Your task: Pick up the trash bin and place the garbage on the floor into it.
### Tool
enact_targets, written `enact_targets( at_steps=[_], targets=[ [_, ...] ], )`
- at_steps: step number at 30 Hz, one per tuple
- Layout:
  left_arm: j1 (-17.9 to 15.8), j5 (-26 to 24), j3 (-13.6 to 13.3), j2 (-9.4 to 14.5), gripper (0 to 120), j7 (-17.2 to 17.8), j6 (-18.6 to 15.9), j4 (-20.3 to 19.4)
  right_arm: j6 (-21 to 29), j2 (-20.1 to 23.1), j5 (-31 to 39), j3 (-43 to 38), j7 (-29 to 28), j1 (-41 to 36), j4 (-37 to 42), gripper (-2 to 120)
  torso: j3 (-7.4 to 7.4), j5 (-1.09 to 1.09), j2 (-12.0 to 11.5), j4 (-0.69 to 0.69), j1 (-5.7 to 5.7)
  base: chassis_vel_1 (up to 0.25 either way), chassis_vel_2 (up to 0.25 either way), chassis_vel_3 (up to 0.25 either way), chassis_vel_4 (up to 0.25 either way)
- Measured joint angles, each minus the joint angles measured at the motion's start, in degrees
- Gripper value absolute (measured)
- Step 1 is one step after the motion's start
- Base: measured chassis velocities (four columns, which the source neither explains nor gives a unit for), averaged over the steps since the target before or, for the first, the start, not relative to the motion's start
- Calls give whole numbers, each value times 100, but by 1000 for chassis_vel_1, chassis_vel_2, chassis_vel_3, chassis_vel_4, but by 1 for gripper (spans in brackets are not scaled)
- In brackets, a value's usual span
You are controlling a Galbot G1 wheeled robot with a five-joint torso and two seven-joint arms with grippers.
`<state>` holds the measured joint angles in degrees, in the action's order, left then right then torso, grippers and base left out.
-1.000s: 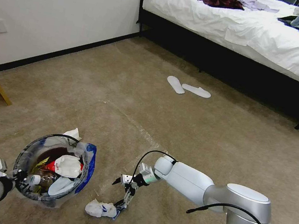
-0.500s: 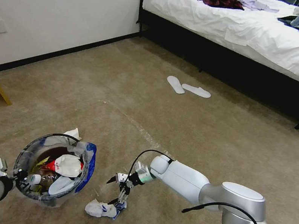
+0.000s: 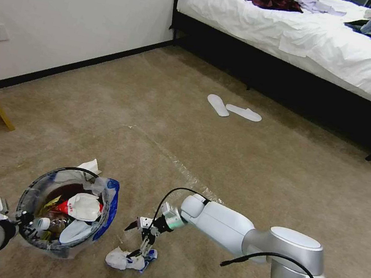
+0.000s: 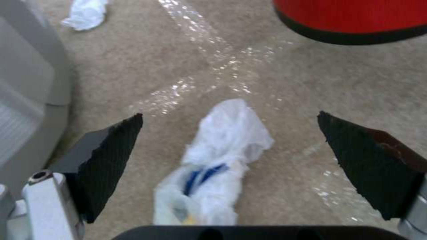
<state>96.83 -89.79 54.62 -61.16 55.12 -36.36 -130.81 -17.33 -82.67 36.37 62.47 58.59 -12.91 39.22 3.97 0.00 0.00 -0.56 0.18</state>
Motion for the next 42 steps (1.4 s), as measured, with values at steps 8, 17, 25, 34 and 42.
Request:
enact_targets(
  at_steps=[8, 17, 25, 34, 42],
  targets=[
    [12, 20, 2, -11, 0, -7, -2, -3, -90, 24, -24, 23, 185, -52, -30, 100, 0, 0, 0, 0, 0, 0, 0, 0, 0],
    [34, 15, 22, -14, 0, -5, -2, -46, -95, 30, -300, 4, 4, -117, -107, 100, 0, 0, 0, 0, 0, 0, 0, 0, 0],
    [57, 13, 36, -22, 0, -3, -3, -85, -105, -100, -652, -64, -357, -184, -386, 100, 0, 0, 0, 0, 0, 0, 0, 0, 0],
    [78, 10, 40, -24, 0, 0, -2, -98, -118, -140, -804, -84, -554, -236, -476, 100, 0, 0, 0, 0, 0, 0, 0, 0, 0],
    [58, 10, 39, -24, 0, 0, -1, -99, -146, -145, -822, -96, -484, -286, -485, 100, 0, 0, 0, 0, 0, 0, 0, 0, 0]
  ],
)
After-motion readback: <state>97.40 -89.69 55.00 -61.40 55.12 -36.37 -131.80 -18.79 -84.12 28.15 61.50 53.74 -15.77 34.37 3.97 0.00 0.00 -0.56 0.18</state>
